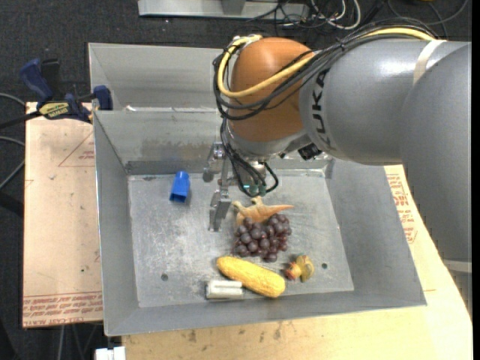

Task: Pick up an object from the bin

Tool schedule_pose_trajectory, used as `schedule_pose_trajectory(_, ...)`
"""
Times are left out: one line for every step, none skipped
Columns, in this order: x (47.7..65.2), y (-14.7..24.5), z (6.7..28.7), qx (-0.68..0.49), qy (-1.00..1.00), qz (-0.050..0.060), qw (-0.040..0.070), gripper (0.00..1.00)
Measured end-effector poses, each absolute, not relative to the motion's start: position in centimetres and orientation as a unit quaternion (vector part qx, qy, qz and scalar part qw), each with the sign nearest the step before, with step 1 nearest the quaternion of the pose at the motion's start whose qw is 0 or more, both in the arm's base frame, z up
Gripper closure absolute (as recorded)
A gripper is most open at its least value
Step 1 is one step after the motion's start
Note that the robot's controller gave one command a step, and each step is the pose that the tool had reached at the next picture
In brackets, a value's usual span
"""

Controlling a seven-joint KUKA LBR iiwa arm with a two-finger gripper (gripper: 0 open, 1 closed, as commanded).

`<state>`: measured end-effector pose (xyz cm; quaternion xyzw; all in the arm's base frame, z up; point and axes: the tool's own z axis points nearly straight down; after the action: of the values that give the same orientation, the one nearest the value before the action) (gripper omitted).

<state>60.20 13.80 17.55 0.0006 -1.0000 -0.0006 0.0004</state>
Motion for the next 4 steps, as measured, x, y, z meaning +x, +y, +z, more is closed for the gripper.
schedule_pose_trajectory(60.3, 13.8, 17.6, 0.0, -1.0, -0.001, 0.0, 0.0)
schedule_pose_trajectory(60.7, 8.7, 13.9, 0.034, -0.999, -0.001, -0.002, 0.0)
schedule_pose_trajectory(61.7, 1.0, 12.7, -0.003, -1.0, -0.001, -0.001, 0.0)
schedule_pose_trajectory(62.0, -5.9, 12.7, -0.019, -1.0, 0.0, -0.002, 0.0)
